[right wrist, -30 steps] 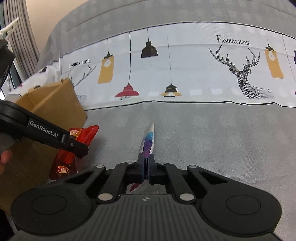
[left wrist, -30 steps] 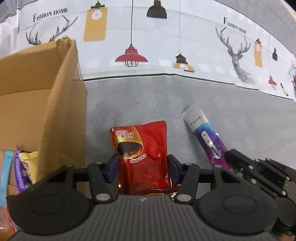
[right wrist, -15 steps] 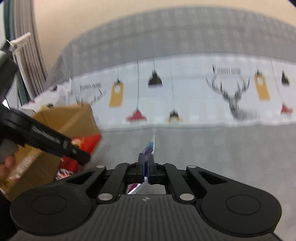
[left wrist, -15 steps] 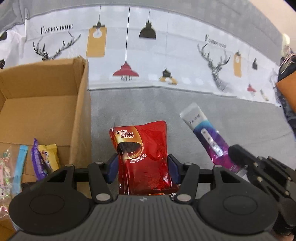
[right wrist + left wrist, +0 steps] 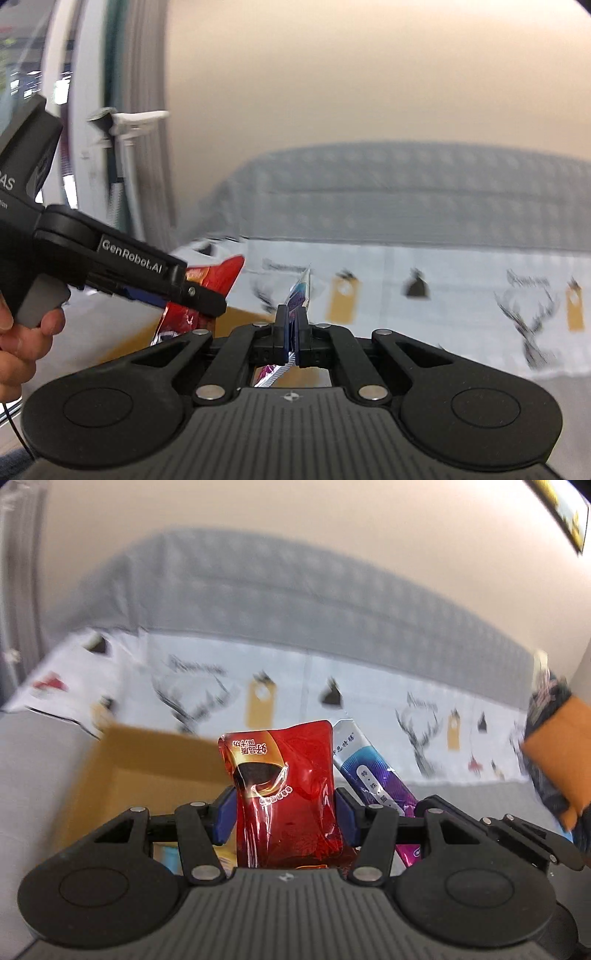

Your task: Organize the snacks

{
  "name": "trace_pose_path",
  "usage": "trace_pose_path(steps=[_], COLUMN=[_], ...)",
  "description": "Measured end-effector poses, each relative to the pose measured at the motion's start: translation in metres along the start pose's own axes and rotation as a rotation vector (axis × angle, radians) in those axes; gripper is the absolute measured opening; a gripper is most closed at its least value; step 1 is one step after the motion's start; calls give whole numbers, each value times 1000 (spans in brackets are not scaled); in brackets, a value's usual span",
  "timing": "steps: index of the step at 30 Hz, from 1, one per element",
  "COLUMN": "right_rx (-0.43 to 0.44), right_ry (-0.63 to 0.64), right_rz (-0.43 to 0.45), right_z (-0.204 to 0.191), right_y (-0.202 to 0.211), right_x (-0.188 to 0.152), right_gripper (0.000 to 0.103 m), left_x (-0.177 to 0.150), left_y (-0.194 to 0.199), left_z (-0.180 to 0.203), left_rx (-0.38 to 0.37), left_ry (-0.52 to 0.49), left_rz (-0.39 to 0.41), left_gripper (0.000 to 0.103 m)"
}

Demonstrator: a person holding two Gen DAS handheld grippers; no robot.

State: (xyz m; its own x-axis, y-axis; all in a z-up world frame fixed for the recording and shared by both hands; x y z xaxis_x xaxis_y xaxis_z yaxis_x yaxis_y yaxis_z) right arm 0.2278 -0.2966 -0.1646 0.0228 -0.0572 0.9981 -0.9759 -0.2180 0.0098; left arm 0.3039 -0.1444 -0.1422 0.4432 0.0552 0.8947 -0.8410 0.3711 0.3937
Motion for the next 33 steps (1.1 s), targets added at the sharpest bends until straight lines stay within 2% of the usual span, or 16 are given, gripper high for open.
trace_pose_path(steps=[4, 7, 11, 16, 20, 24, 25, 26, 27, 29, 30, 31, 33], right_rx=[60, 82, 98, 100, 88, 76, 75, 70, 40, -55, -82, -98, -120], right_ry=[59, 104, 123, 143, 103, 18, -7, -29, -48, -68, -71, -74, -74], right_rz=[21, 3, -44, -129, -198, -238, -255, -282, -309, -346, -351, -351, -358], right_z=[-60, -96, -130, -154, -155, -143, -139, -135, -129, -114, -108, -104, -100], right_y=[-17, -32, -49, -68, -76, -80, -81, -83, -84, -80, -74, -67, -48], right_x=[19, 19, 3, -42, -79, -101, -107, -115, -122, -131, -133, -134, -134], right_gripper=[3, 3, 3, 3, 3, 3, 3, 4, 8, 30, 51, 63, 64], left_x=[9, -1, -25, -59, -75, -91, -98, -104, -110, -116, -116, -116, -116], left_y=[28, 29, 19, -2, -15, -25, -29, -34, -37, -31, -24, -15, 2], left_z=[-53, -90, -128, -163, -171, -182, -183, -183, -181, -179, -176, -173, -170], left_rx=[28, 38, 70, 72, 87, 113, 121, 119, 125, 196, 200, 188, 170], left_ry=[52, 131, 166, 246, 231, 222, 203, 171, 119, 6, -26, -43, -23], left_rz=[36, 3, -39, -111, -130, -146, -157, -170, -173, -155, -132, -111, -112], left_gripper=[61, 61, 61, 61, 61, 61, 64, 73, 78, 101, 103, 103, 103])
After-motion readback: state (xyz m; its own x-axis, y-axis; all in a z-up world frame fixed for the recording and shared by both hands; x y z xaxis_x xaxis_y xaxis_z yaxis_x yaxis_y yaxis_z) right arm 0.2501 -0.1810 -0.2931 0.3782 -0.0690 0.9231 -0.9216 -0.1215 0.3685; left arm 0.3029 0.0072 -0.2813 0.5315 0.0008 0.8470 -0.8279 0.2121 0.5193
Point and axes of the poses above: each gripper's, at about its wrist camera, not at the fingertips, and y roughly against the way its jaws point, z to its right, x to its top, the point moved 8 cm from there along -y, roughly the way its jaws point, and after that the axes turned 12 degrees about z, right-handed, at the moved point
